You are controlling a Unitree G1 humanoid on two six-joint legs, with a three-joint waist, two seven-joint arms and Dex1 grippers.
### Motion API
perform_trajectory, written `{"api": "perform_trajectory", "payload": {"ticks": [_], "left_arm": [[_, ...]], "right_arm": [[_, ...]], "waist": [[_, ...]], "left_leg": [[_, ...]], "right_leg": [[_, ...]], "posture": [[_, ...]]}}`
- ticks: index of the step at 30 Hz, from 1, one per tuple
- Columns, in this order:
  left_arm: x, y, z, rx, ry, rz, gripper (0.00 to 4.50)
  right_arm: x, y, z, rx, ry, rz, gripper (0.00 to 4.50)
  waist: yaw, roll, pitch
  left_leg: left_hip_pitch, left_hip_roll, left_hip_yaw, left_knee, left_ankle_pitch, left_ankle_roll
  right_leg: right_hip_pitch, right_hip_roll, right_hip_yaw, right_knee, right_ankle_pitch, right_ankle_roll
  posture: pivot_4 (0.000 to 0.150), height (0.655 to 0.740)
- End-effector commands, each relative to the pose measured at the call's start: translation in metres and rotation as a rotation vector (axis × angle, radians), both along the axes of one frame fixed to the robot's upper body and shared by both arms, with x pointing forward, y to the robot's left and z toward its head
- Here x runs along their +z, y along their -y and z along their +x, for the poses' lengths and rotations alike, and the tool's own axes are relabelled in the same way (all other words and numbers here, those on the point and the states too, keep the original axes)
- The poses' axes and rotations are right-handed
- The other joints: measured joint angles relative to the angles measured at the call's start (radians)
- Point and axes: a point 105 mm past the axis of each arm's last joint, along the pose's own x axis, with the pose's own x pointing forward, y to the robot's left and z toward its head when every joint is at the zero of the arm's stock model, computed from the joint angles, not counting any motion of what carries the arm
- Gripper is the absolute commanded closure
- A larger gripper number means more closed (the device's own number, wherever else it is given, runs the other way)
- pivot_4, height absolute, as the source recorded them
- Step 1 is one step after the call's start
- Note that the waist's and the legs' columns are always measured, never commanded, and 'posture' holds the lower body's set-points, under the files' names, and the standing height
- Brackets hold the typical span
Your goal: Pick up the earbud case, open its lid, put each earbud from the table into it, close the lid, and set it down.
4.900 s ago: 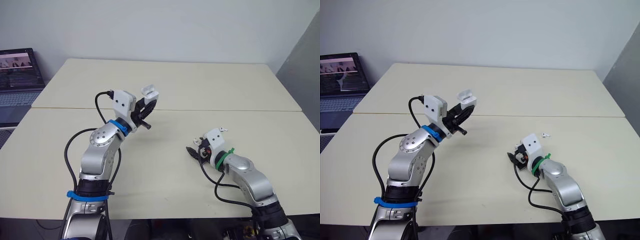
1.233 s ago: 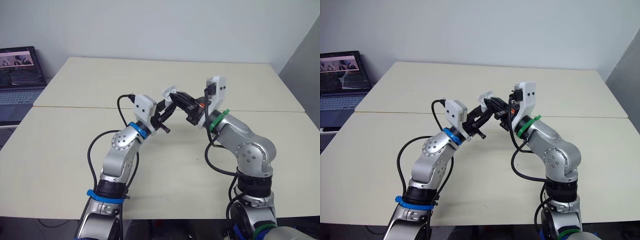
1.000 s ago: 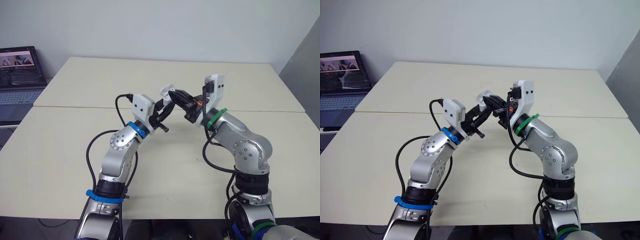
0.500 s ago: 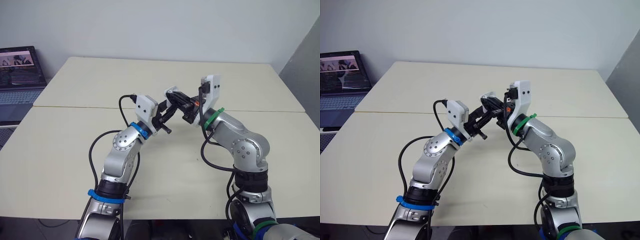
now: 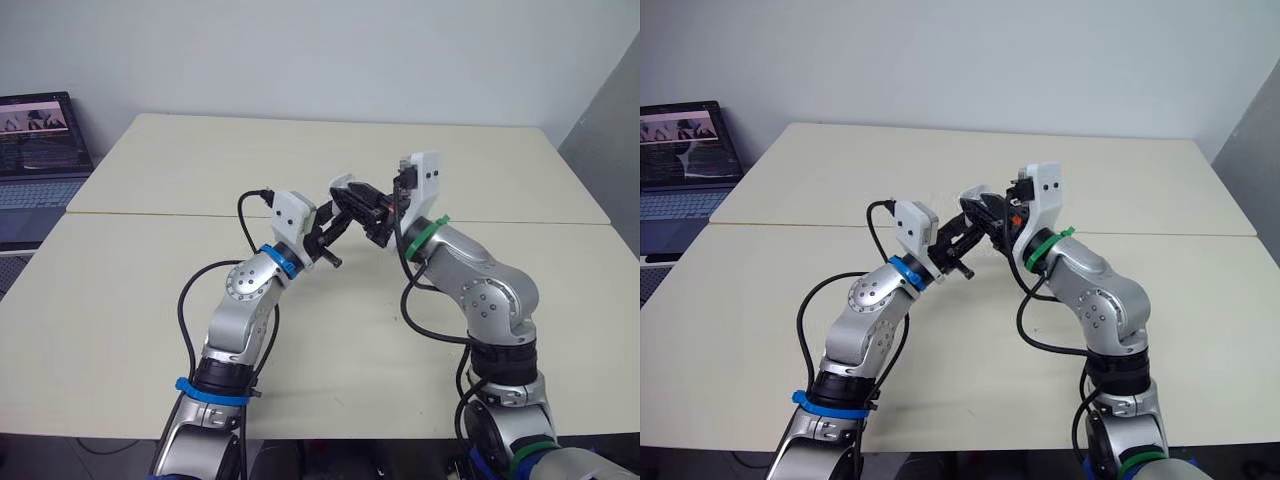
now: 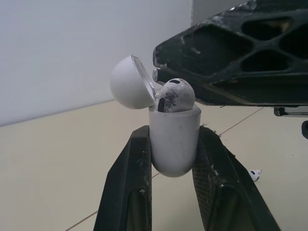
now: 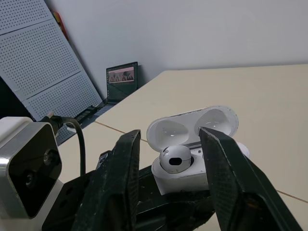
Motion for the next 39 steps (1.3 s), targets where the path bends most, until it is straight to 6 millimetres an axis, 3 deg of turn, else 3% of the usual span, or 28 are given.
{"api": "perform_trajectory", "payload": {"ticks": [1,5,7,11,16,22,32,39], "left_arm": [[0.019,0.000,-0.006,-0.008,0.084,-0.018,3.75],[0.008,-0.011,-0.007,0.016,0.061,0.003,3.75],[0.006,-0.014,-0.008,0.023,0.057,0.016,3.75],[0.005,-0.018,-0.008,0.035,0.054,0.016,3.75],[0.004,-0.015,-0.009,0.029,0.054,0.024,3.75],[0.007,-0.014,-0.010,0.022,0.061,0.027,3.75],[0.008,-0.018,-0.013,0.033,0.060,0.030,3.75],[0.008,-0.018,-0.013,0.037,0.058,0.030,3.75]], "right_arm": [[0.023,0.021,-0.014,0.071,0.062,0.062,2.44],[0.045,0.058,-0.023,0.103,0.099,0.039,2.44],[0.047,0.077,-0.020,0.076,0.101,-0.043,2.44],[0.010,0.122,0.005,-0.059,0.065,-0.337,2.44],[-0.064,0.167,0.031,-0.098,0.007,-0.661,2.44],[-0.099,0.184,0.050,-0.080,-0.011,-0.784,2.44],[-0.111,0.184,0.055,0.032,-0.063,-0.771,2.44],[-0.117,0.195,0.055,0.040,-0.095,-0.833,2.44]], "waist": [[0.004,0.000,0.000],[0.003,0.000,0.000],[0.002,0.001,0.001],[0.002,0.001,0.001],[0.002,0.001,0.001],[-0.004,0.002,0.002],[0.000,0.002,0.002],[-0.001,0.002,0.002]], "left_leg": [[0.000,0.000,0.000,0.000,0.000,0.000],[-0.001,0.000,0.000,0.000,0.000,0.000],[-0.001,0.000,0.000,0.000,0.000,0.000],[0.000,0.000,0.000,-0.001,0.000,0.000],[0.001,0.000,0.003,-0.001,0.000,0.000],[0.001,0.000,0.005,-0.001,0.000,0.000],[0.001,0.000,0.003,-0.001,0.000,0.000],[0.002,0.000,0.003,-0.001,0.000,0.000]], "right_leg": [[0.000,0.000,0.000,0.000,0.000,0.000],[0.000,-0.001,0.000,-0.001,0.000,0.000],[0.000,-0.001,0.000,-0.002,0.000,0.000],[0.000,0.000,0.000,-0.002,-0.002,-0.003],[0.001,0.000,0.002,-0.003,-0.002,-0.002],[-0.001,0.000,0.004,-0.002,0.000,0.001],[0.000,0.000,0.003,-0.002,0.001,0.001],[0.000,0.000,0.003,-0.001,0.001,0.001]], "posture": [[0.150,0.7400],[0.150,0.7400],[0.150,0.7400],[0.150,0.7400],[0.150,0.7400],[0.150,0.7400],[0.150,0.7400],[0.150,0.7400]]}}
